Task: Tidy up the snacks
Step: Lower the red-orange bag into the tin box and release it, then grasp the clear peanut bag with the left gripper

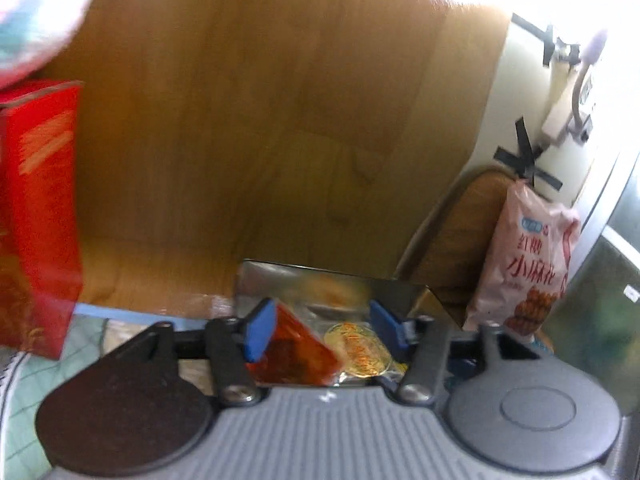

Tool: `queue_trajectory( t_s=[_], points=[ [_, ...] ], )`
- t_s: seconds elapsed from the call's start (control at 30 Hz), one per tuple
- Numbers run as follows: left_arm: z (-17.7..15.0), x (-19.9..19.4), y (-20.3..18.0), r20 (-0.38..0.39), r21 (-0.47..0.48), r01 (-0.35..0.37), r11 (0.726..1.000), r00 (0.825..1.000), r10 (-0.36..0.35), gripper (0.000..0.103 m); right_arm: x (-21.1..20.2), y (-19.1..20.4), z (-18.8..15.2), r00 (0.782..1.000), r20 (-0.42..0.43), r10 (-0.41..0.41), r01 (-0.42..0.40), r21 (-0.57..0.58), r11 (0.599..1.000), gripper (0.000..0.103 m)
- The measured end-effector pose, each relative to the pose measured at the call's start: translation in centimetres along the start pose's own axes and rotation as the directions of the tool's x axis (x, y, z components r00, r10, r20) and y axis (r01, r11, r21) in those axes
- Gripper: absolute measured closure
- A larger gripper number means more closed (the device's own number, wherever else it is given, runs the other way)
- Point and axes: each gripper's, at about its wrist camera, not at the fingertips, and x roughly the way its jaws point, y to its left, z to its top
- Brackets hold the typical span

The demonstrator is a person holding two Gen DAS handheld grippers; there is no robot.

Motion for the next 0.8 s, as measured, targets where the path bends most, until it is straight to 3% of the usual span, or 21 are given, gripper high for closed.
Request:
queue_trajectory(
  t_s=[0.13, 0.3, 0.43, 0.5, 0.53, 0.57, 0.67, 0.8],
  points=[
    [-1.2, -3.0, 0.9, 0.003, -0.012, -0.016, 1.000, 1.000, 0.016, 0.045, -2.1, -0.1, -0.3, 0.994, -0.047, 0.103, -0.098, 0.103, 0.990, 0.058],
    [-4.4, -6.2, 2.6, -0.053, -0.095, 0.006, 0.995, 0.999, -0.011, 0.045, -3.8, 0.5, -2.3, 0.955, -0.140, 0.260, -0.219, 0.254, 0.942, 0.057],
    [-8.6, -8.2, 3.4, -0.112, -0.147, 0.019, 0.989, 0.993, -0.036, 0.045, -3.1, 1.0, -3.4, 0.918, -0.214, 0.333, -0.245, 0.354, 0.902, 0.057],
    [-10.3, -9.0, 3.6, -0.120, -0.175, 0.060, 0.983, 0.989, -0.082, 0.046, -2.3, 1.3, -3.6, 0.904, -0.254, 0.343, -0.229, 0.389, 0.892, 0.057],
    [-10.9, -9.4, 3.5, -0.128, -0.181, 0.076, 0.981, 0.987, -0.100, 0.046, -2.5, 1.6, -3.5, 0.905, -0.252, 0.342, -0.228, 0.391, 0.892, 0.060],
    [-11.4, -9.7, 3.3, -0.139, -0.180, 0.079, 0.980, 0.985, -0.105, 0.046, -2.5, 1.9, -3.4, 0.893, -0.258, 0.368, -0.247, 0.401, 0.882, 0.073],
    [-12.5, -10.2, 2.5, -0.152, -0.139, 0.065, 0.988, 0.985, -0.086, 0.046, -3.5, 3.2, -2.9, 0.898, -0.268, 0.349, -0.240, 0.367, 0.899, 0.087],
    [-13.5, -10.8, 1.4, -0.164, -0.061, 0.011, 0.998, 0.986, -0.021, 0.046, -5.7, 4.8, -3.0, 0.909, -0.253, 0.333, -0.251, 0.306, 0.918, 0.087]
  ],
)
